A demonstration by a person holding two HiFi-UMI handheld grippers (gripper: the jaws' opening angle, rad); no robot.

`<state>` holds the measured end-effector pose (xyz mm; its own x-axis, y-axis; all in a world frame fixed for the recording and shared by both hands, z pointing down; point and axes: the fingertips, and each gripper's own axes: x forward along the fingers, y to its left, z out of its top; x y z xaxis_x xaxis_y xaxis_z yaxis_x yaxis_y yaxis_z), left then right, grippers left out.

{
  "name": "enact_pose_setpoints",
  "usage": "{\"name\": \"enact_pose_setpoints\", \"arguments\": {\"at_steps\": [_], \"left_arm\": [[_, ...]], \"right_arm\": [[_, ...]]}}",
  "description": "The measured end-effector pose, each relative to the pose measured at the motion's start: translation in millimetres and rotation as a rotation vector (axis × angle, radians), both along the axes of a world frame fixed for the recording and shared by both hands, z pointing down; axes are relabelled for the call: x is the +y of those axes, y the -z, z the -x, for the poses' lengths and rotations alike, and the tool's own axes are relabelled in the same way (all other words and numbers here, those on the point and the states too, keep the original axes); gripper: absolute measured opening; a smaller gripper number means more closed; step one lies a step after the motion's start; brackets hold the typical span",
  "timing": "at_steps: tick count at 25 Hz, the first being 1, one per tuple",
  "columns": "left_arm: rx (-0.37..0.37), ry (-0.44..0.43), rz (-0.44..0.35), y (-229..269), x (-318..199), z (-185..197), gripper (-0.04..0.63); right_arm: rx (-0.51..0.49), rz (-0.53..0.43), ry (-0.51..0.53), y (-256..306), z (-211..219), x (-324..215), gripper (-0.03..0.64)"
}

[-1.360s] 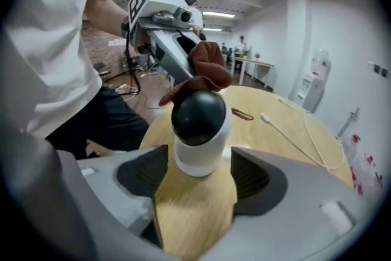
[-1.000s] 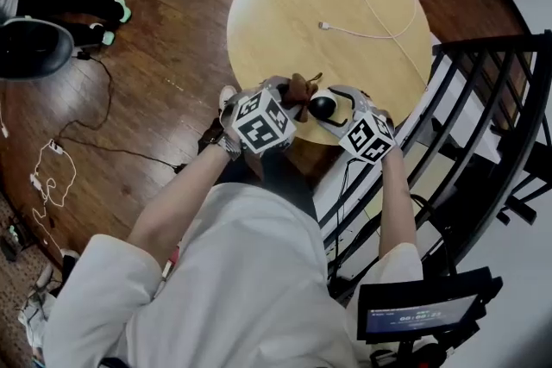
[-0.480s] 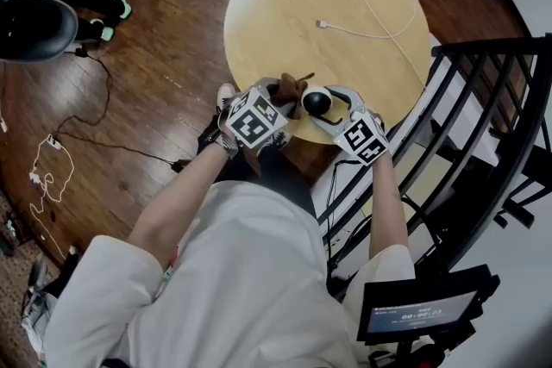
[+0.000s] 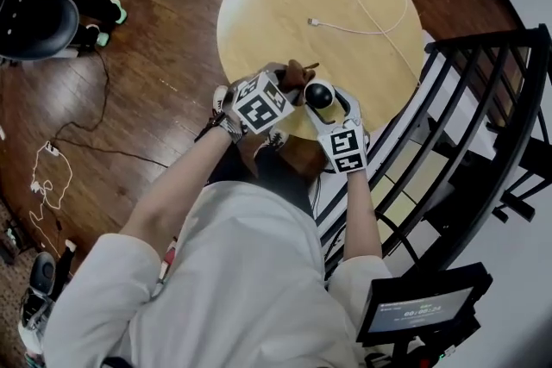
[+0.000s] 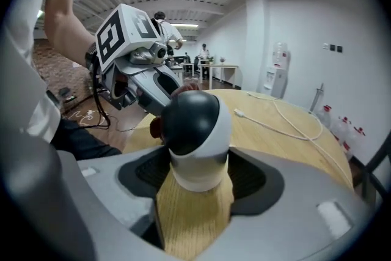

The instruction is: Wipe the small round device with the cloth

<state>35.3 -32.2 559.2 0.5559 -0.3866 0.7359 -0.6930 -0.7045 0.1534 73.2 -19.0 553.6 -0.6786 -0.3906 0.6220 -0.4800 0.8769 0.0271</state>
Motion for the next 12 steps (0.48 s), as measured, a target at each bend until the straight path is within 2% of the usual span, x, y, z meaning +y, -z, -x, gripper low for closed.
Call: {"name": "enact_pose_setpoints", "arguments": {"at_steps": [6,8,12], "left_arm": [[0.003,-0.057,-0.017,-6.5,-19.8,-20.2,0.103],[0.014,-0.066,-0.024,-7.5,-26.9,-24.6,0.103],[0.032,-0.104,-0.043,-2.7,-36.9,-35.9,0.103]], "right_arm": [[-0.006,0.050,-0.248,-5.5,-21.2,-8.1,0.299],[-0.010,0.037,-0.281,-2.8,-22.1,-6.2,0.298],[-0.004,0.032,-0.264,-2.1,-18.0,8.2,0.299]]}}
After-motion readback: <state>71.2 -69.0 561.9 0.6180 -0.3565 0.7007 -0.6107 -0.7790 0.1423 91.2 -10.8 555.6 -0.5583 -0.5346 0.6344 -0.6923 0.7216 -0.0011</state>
